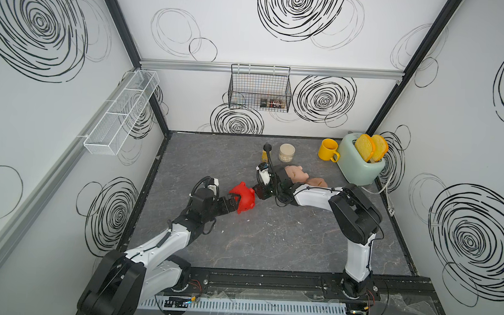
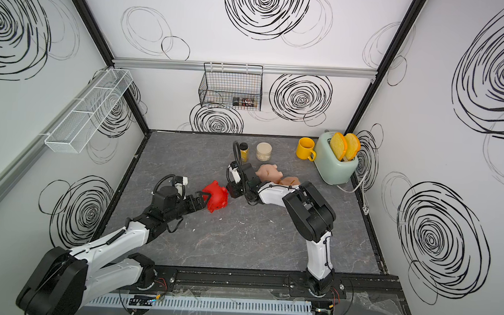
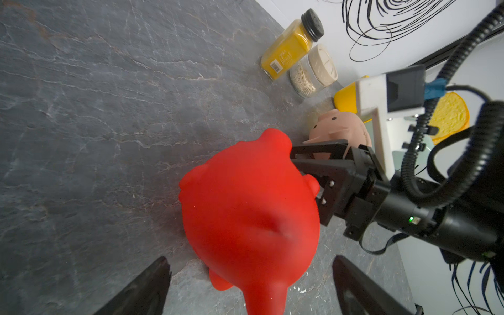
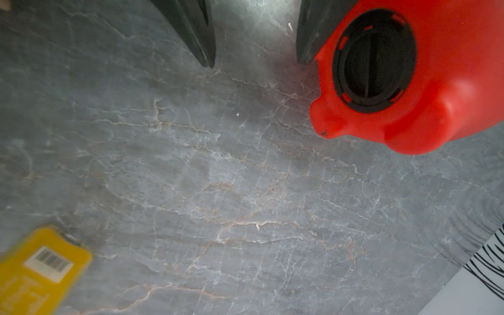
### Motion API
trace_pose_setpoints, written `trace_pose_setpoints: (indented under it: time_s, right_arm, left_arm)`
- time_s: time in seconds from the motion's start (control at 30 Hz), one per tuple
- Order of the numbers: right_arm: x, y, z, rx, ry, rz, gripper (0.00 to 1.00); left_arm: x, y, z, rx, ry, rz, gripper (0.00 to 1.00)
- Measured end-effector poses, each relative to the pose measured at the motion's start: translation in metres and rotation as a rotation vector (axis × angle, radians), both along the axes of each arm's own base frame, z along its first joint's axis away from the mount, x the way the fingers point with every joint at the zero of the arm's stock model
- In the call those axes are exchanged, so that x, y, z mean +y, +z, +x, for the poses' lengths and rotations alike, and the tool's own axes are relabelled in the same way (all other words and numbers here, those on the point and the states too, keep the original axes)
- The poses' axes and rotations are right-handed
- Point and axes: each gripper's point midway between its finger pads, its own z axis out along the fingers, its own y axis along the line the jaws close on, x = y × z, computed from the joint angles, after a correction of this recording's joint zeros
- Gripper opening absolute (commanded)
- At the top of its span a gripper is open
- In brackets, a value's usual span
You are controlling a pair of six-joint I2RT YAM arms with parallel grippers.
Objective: Open piggy banks
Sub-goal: Adjust the piggy bank at the center of the board.
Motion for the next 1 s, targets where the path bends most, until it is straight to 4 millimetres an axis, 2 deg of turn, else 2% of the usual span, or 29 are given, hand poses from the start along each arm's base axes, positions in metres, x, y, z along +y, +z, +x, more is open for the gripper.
trace_pose_setpoints:
  time_s: [0.27,0.6,0.87,1.0]
  right_arm:
    - [0.005,-0.003,-0.009,0.001,0.026,-0.009,0.54]
    - [-0.017,-0.005,-0.037,0.032,0.004,-0.018,0.54]
    - [-0.01,0.001,-0.05,0.039,0.012,0.012,0.54]
    - [-0.005,0.003,-0.053,0.043,0.017,0.028,0.54]
  left_arm:
    - [-0.004,0.001,0.01,0.01,-0.002,0.003,0.96]
    - [-0.005,-0.003,0.02,0.026,0.0,0.009,0.96]
    - [0.012,-0.001,0.033,0.003,0.071,0.038,0.96]
    - [0.018,0.008,0.04,-0.043,0.097,0.039,0.96]
